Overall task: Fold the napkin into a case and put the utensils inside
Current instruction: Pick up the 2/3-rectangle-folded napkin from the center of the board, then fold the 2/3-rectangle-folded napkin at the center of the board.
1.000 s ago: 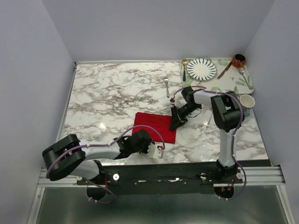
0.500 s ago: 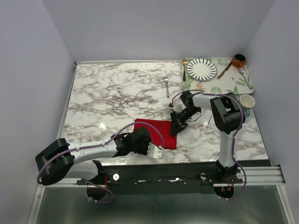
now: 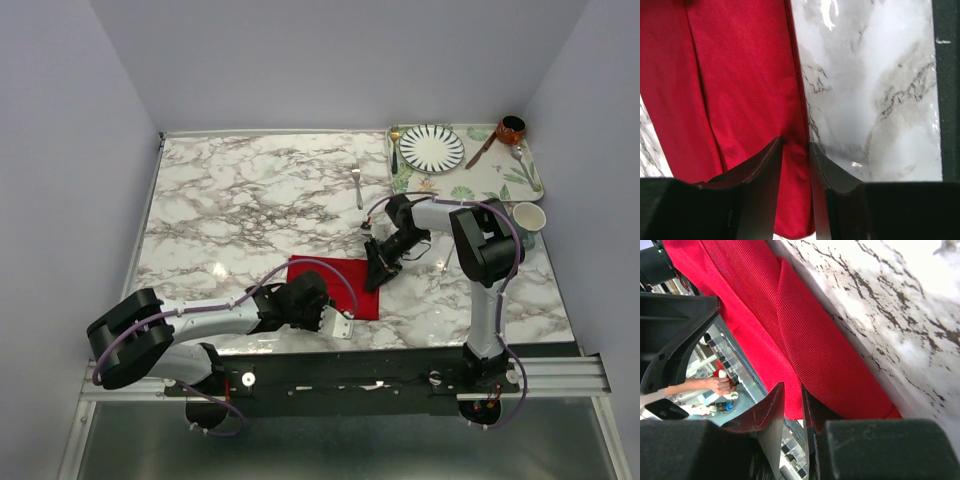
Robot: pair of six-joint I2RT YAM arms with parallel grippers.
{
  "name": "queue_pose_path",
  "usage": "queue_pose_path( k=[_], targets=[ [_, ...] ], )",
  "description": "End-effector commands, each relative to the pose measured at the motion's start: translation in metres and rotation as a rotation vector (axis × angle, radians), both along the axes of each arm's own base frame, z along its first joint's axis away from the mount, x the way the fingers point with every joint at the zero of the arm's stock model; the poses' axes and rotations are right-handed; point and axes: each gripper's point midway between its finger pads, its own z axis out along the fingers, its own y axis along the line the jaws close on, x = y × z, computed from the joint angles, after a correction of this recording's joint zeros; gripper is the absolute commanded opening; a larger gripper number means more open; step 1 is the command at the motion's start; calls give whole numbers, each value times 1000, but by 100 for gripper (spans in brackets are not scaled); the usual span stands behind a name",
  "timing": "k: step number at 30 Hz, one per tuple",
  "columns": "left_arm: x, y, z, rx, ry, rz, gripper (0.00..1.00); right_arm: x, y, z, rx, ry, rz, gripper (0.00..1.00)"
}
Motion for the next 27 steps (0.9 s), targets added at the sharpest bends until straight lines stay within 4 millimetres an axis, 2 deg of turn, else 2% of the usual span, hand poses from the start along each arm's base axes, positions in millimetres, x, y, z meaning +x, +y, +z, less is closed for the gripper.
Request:
queue_pose_path(
  k=[1,4,5,7,8,13,15,18,19,21,25,27],
  targets=[
    [-8,12,-24,92,37,-26,41,9,-27,-44,-173,-98,70,29],
    [-10,14,-29,116,53,-42,27,9,-27,-46,-178,-100,75,29],
    [-12,14,-29,121,65,-47,18,10,-28,-46,-181,-104,77,29],
    [-15,11,-25,110,79,-58,9,10,-28,-45,-179,-106,79,29],
    [-21,12,-23,108,110,-70,1,10,-28,-45,-177,-105,80,29],
    [-40,-3,5,46,216,-125,0,6,-25,-40,-163,-114,97,29],
    [-50,-3,11,33,294,-127,0,4,-24,-39,-156,-111,102,29],
    [-52,-7,23,9,387,-116,0,2,-25,-38,-157,-115,111,29],
    [-43,-9,27,-7,413,-88,0,2,-26,-39,-157,-118,115,29],
    [-41,-7,31,-6,468,-73,0,2,-27,-40,-161,-115,118,29],
    [-30,-15,44,-48,601,-57,0,5,-25,-39,-156,-118,118,29],
    [-21,-12,48,-62,654,-19,0,6,-24,-39,-156,-119,121,29]
  ],
)
